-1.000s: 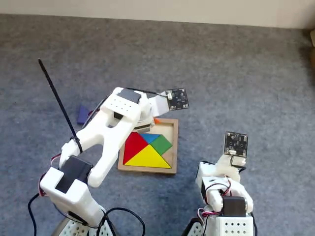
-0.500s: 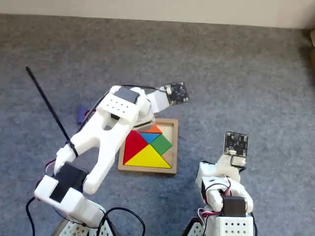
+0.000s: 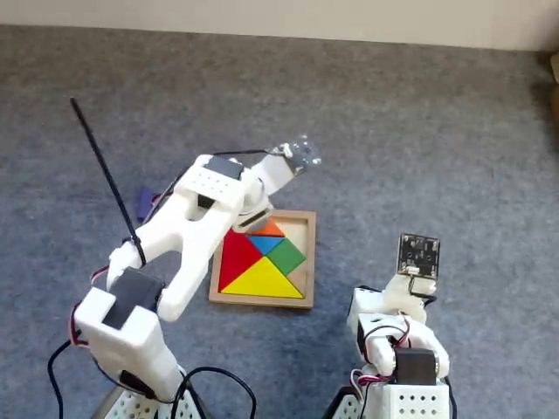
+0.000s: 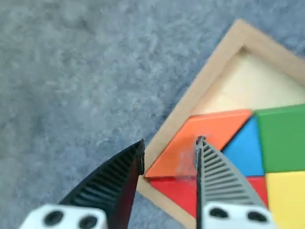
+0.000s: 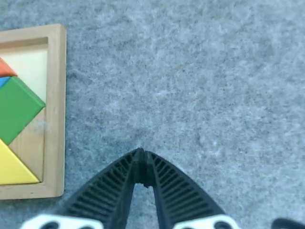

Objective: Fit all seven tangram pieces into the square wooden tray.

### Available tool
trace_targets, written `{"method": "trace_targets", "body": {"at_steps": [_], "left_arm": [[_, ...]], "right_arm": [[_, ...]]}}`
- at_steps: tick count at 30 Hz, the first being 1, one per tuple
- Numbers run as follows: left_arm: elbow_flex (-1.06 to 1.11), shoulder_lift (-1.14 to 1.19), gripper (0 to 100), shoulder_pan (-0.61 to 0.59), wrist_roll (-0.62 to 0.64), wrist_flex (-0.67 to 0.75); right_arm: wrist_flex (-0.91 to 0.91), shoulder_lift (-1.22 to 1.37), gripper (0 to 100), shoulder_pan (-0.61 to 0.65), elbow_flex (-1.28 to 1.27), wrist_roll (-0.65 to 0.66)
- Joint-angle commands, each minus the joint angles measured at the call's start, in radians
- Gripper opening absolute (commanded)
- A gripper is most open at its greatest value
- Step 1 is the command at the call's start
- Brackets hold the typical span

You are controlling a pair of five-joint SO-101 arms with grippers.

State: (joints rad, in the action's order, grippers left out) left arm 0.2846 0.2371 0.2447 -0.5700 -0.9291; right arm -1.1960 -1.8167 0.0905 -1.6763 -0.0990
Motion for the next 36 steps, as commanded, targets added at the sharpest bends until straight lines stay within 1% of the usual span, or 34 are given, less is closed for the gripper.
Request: {"method": "trace_targets", "body": {"at_steps": [1, 3, 7, 14, 15, 17, 20, 24, 28, 31, 36], "left_arm": [[-0.031, 0.012, 18, -0.082, 0.003, 0.011], [-0.031, 0.012, 18, -0.119, 0.003, 0.0], [-0.042, 0.001, 18, -0.168, 0.002, -0.071], [-0.031, -0.232, 18, -0.179, 0.009, -0.198], [-0.031, -0.26, 18, -0.18, 0.02, -0.206], [-0.031, -0.312, 18, -0.186, 0.08, -0.222], [-0.039, -0.354, 18, -0.229, 0.141, -0.25], [-0.035, -0.352, 19, -0.323, 0.161, -0.262], [-0.008, -0.335, 24, -0.404, 0.163, -0.262], [0.001, -0.289, 25, -0.43, 0.163, -0.261], [-0.01, -0.151, 25, -0.432, 0.164, -0.255]], "right_arm": [[0.018, -0.01, 0.6, -0.013, -0.124, 0.008], [0.018, -0.01, 0.6, -0.013, -0.124, 0.008], [0.018, -0.01, 0.6, -0.013, -0.124, 0.008], [0.019, -0.01, 0.6, -0.013, -0.124, 0.008], [0.019, -0.01, 0.6, -0.013, -0.124, 0.008], [0.019, -0.01, 0.6, -0.013, -0.124, 0.008], [0.019, -0.01, 0.6, -0.013, -0.124, 0.008], [0.019, -0.01, 0.6, -0.013, -0.124, 0.008], [0.019, -0.01, 0.6, -0.013, -0.124, 0.008], [0.019, -0.01, 0.6, -0.013, -0.124, 0.008], [0.019, -0.01, 0.6, -0.013, -0.124, 0.008]]}}
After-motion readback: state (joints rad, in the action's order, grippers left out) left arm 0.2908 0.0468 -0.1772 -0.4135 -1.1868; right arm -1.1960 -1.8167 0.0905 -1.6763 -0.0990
